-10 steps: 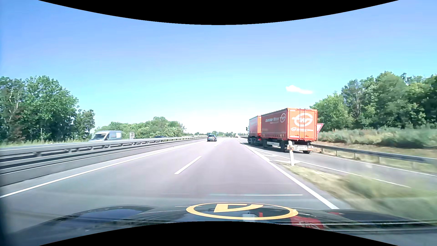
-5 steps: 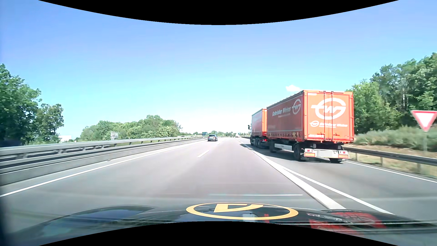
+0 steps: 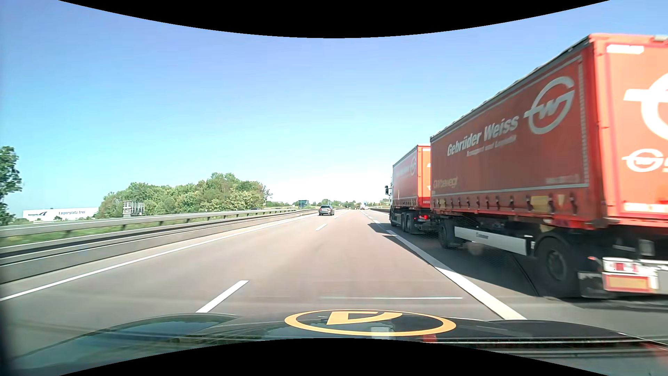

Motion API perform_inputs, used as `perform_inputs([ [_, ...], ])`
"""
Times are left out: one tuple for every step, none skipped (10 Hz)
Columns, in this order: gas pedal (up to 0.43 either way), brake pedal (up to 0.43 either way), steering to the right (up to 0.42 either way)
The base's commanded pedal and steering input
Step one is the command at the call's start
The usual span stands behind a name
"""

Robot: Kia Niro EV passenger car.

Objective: Follow the waypoints while adhering to traffic rules and regulations

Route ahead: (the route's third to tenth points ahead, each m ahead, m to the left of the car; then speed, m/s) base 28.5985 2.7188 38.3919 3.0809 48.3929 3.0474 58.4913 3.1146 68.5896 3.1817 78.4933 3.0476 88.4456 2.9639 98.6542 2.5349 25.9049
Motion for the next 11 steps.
perform_inputs([
  [0.280, 0.000, -0.002],
  [0.260, 0.000, -0.001],
  [0.260, 0.000, -0.002],
  [0.248, 0.000, -0.004],
  [0.248, 0.000, -0.004],
  [0.240, 0.000, -0.004],
  [0.240, 0.000, -0.004],
  [0.228, 0.000, -0.004],
  [0.220, 0.000, -0.002],
  [0.209, 0.000, 0.000],
  [0.169, 0.000, 0.002],
])
